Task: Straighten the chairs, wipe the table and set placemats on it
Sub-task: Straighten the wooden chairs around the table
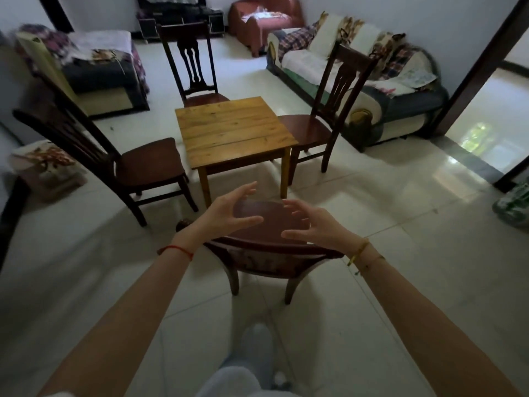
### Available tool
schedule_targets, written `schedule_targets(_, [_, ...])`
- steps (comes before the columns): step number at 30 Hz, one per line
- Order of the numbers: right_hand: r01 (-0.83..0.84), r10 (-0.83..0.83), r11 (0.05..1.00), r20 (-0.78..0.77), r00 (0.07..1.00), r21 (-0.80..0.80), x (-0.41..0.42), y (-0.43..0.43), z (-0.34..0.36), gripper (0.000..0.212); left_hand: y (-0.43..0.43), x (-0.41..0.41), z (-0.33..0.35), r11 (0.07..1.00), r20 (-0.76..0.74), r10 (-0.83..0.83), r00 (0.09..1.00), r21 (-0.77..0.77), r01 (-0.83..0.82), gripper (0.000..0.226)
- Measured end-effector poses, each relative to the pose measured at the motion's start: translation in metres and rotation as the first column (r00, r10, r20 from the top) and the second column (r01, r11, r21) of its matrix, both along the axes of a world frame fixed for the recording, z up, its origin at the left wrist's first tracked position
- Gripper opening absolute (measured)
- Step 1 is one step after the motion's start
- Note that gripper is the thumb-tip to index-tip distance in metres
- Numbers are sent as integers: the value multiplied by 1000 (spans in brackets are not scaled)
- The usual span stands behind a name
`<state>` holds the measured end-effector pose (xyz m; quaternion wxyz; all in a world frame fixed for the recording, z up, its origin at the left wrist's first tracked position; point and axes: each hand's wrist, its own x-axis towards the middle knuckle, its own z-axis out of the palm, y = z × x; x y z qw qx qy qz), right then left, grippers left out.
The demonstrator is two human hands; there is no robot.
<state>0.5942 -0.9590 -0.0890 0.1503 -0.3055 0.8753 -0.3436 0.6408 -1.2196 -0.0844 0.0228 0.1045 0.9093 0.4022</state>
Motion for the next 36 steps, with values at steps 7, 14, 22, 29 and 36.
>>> schedule_targets(7, [-44, 37, 979, 41, 998, 199, 0, 0, -33, 89, 8, -1, -28, 981, 206, -41, 978, -175, 78, 106])
schedule_targets(14, [-189, 165, 888, 94, 982, 419, -21, -5, -58, 91, 12, -16, -52, 814, 278, -59, 959, -543, 207, 100])
schedule_targets(22, [-295, 304, 789, 75, 950, 538, -30, -18, -84, 45, -12, -22, -84, 749, 296, -89, 951, -609, 259, 41])
schedule_targets(29, [-277, 355, 769, -24, 935, 577, -31, -24, -88, 20, -13, -29, -79, 704, 261, -138, 955, -653, 280, 27])
schedule_targets(36, [-354, 417, 713, 40, 908, 606, -57, -14, -83, 18, -3, -44, -86, 716, 243, -153, 958, -641, 277, 30])
